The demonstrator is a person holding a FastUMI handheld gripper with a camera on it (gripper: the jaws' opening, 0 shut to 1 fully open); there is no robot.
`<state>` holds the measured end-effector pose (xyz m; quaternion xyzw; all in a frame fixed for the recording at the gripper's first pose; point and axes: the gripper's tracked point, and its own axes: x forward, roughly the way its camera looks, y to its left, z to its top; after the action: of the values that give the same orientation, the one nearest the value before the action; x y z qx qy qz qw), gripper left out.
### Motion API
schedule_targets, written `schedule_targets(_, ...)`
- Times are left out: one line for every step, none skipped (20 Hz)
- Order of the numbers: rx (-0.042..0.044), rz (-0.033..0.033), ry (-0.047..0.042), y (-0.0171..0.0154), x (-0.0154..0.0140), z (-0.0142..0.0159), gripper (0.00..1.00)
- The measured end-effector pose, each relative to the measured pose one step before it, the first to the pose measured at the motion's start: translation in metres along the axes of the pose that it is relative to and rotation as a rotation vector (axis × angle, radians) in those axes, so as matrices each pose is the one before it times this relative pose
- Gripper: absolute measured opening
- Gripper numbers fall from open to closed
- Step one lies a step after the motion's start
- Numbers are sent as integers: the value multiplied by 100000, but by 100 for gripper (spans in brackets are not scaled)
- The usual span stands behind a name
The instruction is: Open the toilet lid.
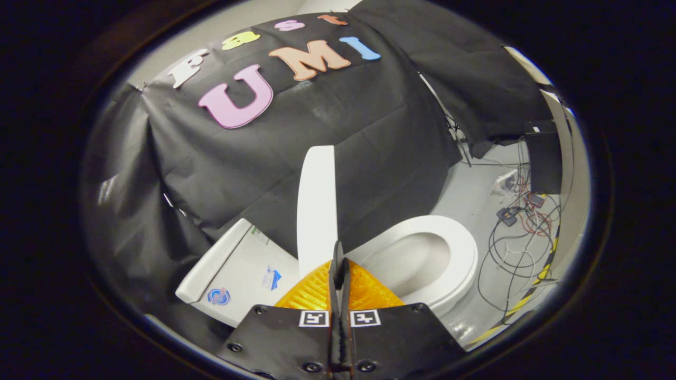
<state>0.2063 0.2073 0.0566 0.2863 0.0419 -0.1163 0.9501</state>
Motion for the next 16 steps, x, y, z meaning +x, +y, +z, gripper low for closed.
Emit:
schedule_targets(-418,343,-50,315,-50,8,0)
schedule_targets(-706,572,-345,363,-58,50,0)
schedule_targets(-1073,525,-92,460,73,-52,0)
schedule_targets(-1001,360,-253,353,-98,82,1)
schedule_targets(-732,407,-150,305,-63,-3,1)
schedule_targets(-615,607,-368,408,-90,51,1)
schedule_targets(-464,717,20,328,83,-97,0)
schedule_targets(-513,548,-83,357,45,88,1)
schedule_targets(-444,299,-53,268,-5,-20,1)
schedule_targets(-653,223,103,260,37,52,1)
schedule_targets(-506,341,12,397,-43,25,1)
schedule_targets(-943,679,121,449,50,52,1)
schedule_targets(-991,543,-30,362,35,-140,1)
schedule_targets(-1138,328,-31,390,-52,-2,0)
schedule_targets(-1548,142,-179,374,-73,-46,0)
schedule_targets(-941,311,-97,275,34,3,1)
